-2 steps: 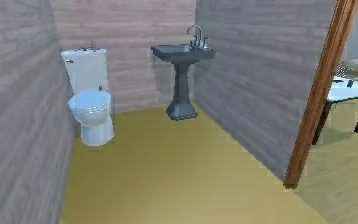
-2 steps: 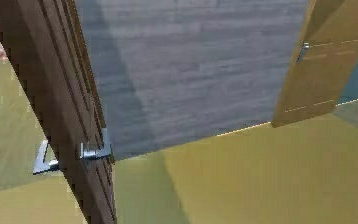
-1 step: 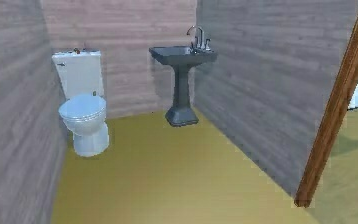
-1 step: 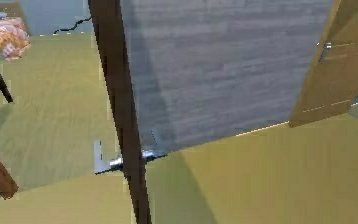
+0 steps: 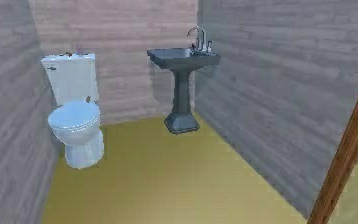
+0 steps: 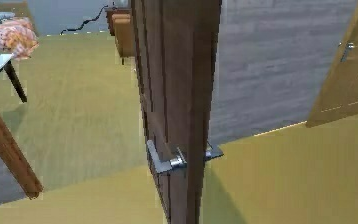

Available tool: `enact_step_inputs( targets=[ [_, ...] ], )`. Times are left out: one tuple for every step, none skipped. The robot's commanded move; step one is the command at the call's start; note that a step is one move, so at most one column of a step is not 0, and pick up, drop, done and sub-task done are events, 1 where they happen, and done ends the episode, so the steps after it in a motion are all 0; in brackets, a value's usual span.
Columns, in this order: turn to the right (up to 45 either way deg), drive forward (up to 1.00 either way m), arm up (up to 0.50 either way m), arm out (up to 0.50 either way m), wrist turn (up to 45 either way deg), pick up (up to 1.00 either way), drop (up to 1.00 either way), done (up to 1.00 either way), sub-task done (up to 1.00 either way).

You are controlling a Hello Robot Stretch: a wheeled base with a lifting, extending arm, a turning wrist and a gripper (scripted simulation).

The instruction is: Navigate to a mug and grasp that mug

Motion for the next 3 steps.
enact_step_inputs(
  targets=[
    [36.0, 0.0, 0.0, 0.0, 0.0, 0.0, 0.0, 0.0, 0.0],
    [0.0, 0.35, 0.0, 0.0, 0.0, 0.0, 0.0, 0.0, 0.0],
    [27.0, 0.0, 0.0, 0.0, 0.0, 0.0, 0.0, 0.0, 0.0]
  ],
)
